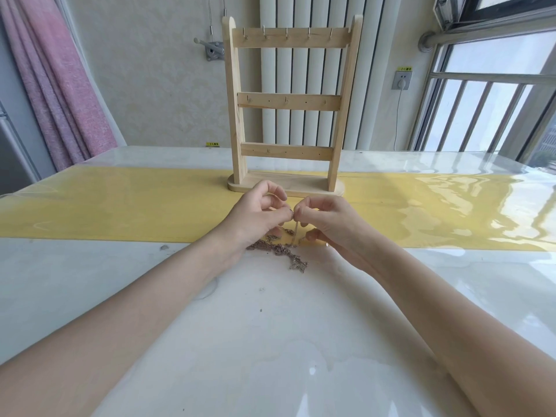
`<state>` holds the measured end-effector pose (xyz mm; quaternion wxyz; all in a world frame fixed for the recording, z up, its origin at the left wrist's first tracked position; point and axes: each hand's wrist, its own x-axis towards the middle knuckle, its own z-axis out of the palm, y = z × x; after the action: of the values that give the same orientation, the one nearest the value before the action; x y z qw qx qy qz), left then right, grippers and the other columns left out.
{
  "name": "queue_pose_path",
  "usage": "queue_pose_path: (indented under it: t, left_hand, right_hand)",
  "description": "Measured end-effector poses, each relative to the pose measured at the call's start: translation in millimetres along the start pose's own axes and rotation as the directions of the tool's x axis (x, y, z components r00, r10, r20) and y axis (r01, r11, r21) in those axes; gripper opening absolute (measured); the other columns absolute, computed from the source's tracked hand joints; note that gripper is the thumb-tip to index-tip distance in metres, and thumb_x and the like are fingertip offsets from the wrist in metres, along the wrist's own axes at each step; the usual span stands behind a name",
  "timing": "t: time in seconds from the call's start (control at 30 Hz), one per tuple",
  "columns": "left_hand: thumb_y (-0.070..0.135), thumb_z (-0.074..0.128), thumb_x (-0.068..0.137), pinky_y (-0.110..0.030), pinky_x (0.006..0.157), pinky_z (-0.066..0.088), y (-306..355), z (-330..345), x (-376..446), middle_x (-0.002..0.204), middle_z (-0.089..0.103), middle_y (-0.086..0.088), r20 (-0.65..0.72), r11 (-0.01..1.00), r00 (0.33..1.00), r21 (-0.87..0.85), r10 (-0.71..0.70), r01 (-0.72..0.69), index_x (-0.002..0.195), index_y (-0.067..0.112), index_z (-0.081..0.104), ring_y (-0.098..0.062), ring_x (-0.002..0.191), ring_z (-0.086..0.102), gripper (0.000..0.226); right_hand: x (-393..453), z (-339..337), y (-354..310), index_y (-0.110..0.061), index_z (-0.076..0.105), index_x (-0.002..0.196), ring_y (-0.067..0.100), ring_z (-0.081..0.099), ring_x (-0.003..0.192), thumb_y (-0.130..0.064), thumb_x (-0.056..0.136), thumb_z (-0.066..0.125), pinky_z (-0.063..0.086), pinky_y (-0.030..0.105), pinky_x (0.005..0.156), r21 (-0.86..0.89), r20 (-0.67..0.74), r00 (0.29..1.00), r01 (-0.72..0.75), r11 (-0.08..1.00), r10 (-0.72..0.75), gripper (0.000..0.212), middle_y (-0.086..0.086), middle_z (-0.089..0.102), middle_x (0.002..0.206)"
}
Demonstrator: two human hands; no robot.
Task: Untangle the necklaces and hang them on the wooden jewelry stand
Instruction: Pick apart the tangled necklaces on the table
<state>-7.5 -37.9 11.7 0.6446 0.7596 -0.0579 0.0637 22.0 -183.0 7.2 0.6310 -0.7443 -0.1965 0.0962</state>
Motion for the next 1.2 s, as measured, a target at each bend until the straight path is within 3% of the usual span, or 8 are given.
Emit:
queue_pose_path:
  t: [0.1,0.17,0.3,0.43,0.7,0.83,1.0,1.2]
  left_hand:
    - [0.001,0.054,0.088,-0.021,0.055,0.043,2,2,-1,0.068,0.052,0.002,0.071,0.964,0.989,-0.224,-0.131,0.144,0.085,0.019,0.049,-0.01,0.061,0.044,0.019]
    - [0.003,0.053,0.089,-0.021,0.054,0.043,1,2,-1,0.064,0.054,0.003,0.075,0.948,0.984,-0.267,-0.16,0.175,0.083,0.02,0.05,-0.01,0.059,0.045,0.018]
    - [0.001,0.055,0.088,-0.019,0.054,0.044,-2,-1,1,0.06,0.054,0.008,0.016,0.985,0.996,-0.147,-0.093,0.094,0.082,0.019,0.052,-0.009,0.058,0.044,0.019]
    - [0.001,0.057,0.088,-0.015,0.055,0.044,-2,-5,3,0.053,0.056,0.013,-0.019,0.999,0.999,-0.023,-0.03,0.029,0.083,0.018,0.054,-0.005,0.053,0.045,0.018]
    - [0.001,0.057,0.088,-0.022,0.065,0.045,0,-2,1,0.076,0.063,-0.002,0.002,1.0,1.0,-0.028,0.015,-0.014,0.087,0.018,0.053,-0.02,0.073,0.05,0.018]
    - [0.0,0.059,0.088,-0.025,0.065,0.042,1,1,0,0.071,0.06,0.002,-0.026,0.996,0.997,-0.042,0.074,-0.075,0.088,0.019,0.05,-0.013,0.058,0.049,0.021]
    - [0.014,0.062,0.068,-0.017,0.061,0.046,5,5,0,0.074,0.06,0.0,-0.044,0.984,0.991,-0.121,0.125,-0.13,0.087,0.018,0.044,-0.009,0.055,0.051,0.026]
    - [-0.006,0.057,0.087,-0.017,0.062,0.046,8,5,-1,0.074,0.056,-0.002,-0.029,0.972,0.995,-0.211,0.1,-0.104,0.089,0.016,0.046,-0.01,0.062,0.05,0.024]
  right_hand:
    - [0,-1,-1,-0.011,0.054,0.066,0.014,0.04,0.071,-0.004,0.087,0.058,0.038,0.023,0.06,0.02,0.003,1.0,0.002,1.0,-0.002,0.022,0.001,0.049,0.073]
    - [0,-1,-1,-0.008,0.056,0.072,0.014,0.041,0.073,-0.005,0.087,0.058,0.038,0.023,0.06,0.027,0.012,1.0,-0.003,1.0,0.003,0.015,0.006,0.052,0.079]
    - [-1,-2,1,-0.005,0.06,0.078,0.015,0.042,0.075,-0.006,0.085,0.062,0.036,0.026,0.064,0.005,0.045,0.999,-0.009,1.0,0.009,0.008,0.009,0.049,0.08]
    - [-1,-5,1,-0.005,0.066,0.073,0.011,0.046,0.074,-0.013,0.084,0.069,0.036,0.027,0.068,0.049,0.064,0.998,-0.005,0.999,0.002,0.013,-0.004,0.057,0.071]
    - [-1,-2,-3,-0.012,0.062,0.057,0.012,0.047,0.065,-0.001,0.089,0.055,0.039,0.021,0.056,0.227,0.135,0.987,-0.12,0.967,0.091,0.035,-0.006,0.055,0.06]
    - [-1,-2,-7,-0.008,0.057,0.067,0.012,0.048,0.064,0.001,0.089,0.053,0.036,0.025,0.061,0.379,0.151,0.982,-0.162,0.911,0.112,0.024,-0.003,0.056,0.062]
    - [1,1,-8,-0.011,0.056,0.059,0.013,0.049,0.068,0.002,0.088,0.05,0.039,0.024,0.061,0.577,0.106,0.987,-0.158,0.801,0.119,0.033,0.0,0.056,0.071]
    - [2,2,-10,-0.012,0.052,0.065,0.012,0.048,0.068,0.001,0.089,0.051,0.041,0.021,0.059,0.628,0.011,0.995,-0.081,0.774,0.095,0.027,-0.001,0.053,0.069]
